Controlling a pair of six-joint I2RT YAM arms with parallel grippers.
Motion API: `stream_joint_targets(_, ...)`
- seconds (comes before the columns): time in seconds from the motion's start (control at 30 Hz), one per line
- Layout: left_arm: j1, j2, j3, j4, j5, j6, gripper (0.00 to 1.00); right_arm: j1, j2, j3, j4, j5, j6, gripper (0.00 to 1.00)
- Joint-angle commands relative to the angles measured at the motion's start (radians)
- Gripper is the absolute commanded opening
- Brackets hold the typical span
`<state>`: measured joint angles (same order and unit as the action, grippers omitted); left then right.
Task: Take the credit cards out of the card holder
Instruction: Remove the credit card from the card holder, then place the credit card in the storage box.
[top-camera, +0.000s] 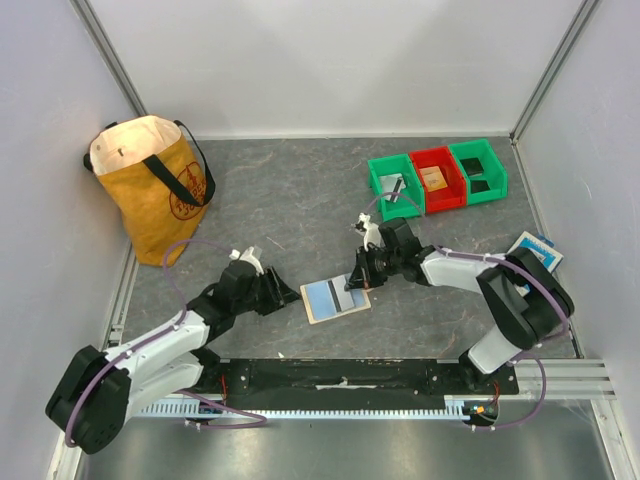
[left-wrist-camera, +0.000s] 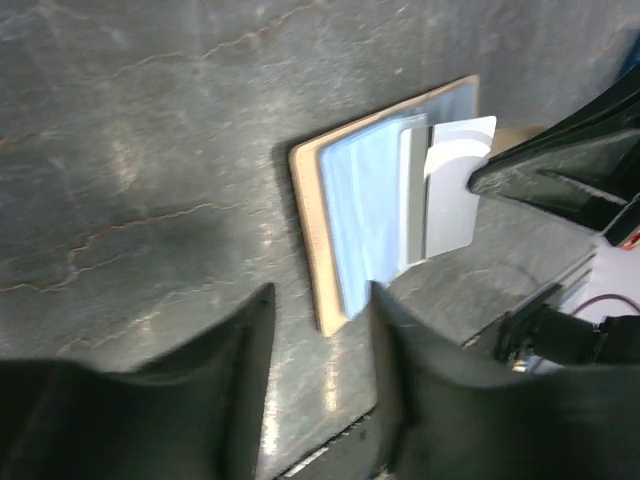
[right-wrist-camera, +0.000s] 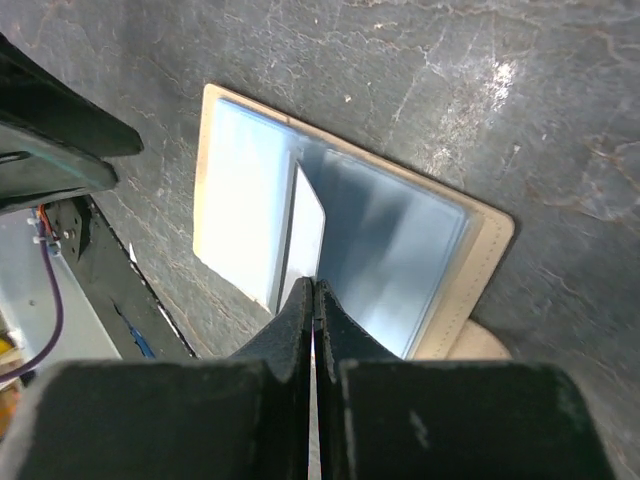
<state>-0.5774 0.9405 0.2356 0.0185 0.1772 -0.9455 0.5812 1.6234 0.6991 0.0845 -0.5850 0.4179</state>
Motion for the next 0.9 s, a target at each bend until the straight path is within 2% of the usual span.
stream_joint_targets(0.0,0.004,-0.028,0.116,-0.064,0.011,0.033,0.6,-0.004,-0.121,0.054,-0.14,0.111,-0.116,0.0)
stream_joint_targets(0.07,0.008,-0.028,0.152,-0.087,0.022,0.037,0.7,-0.004,-0.152,0.079,-0.198,0.154,-0.148,0.0)
stream_joint_targets(0.2,0.01,-0.028,0.205,-0.094,0.048,0.036,0.76,-0.004,-0.183,0.129,-0.291,0.223,-0.194,0.0)
stream_joint_targets(0.5,0.011,-0.002,0.335,-0.144,0.071,0.021,0.79,0.014,-0.319,0.152,-0.324,0.304,-0.267,0.0)
stream_joint_targets(0.87,0.01,0.104,0.439,-0.068,0.179,-0.07,0.79,0.25,-0.519,0.088,-0.152,0.642,-0.524,0.0)
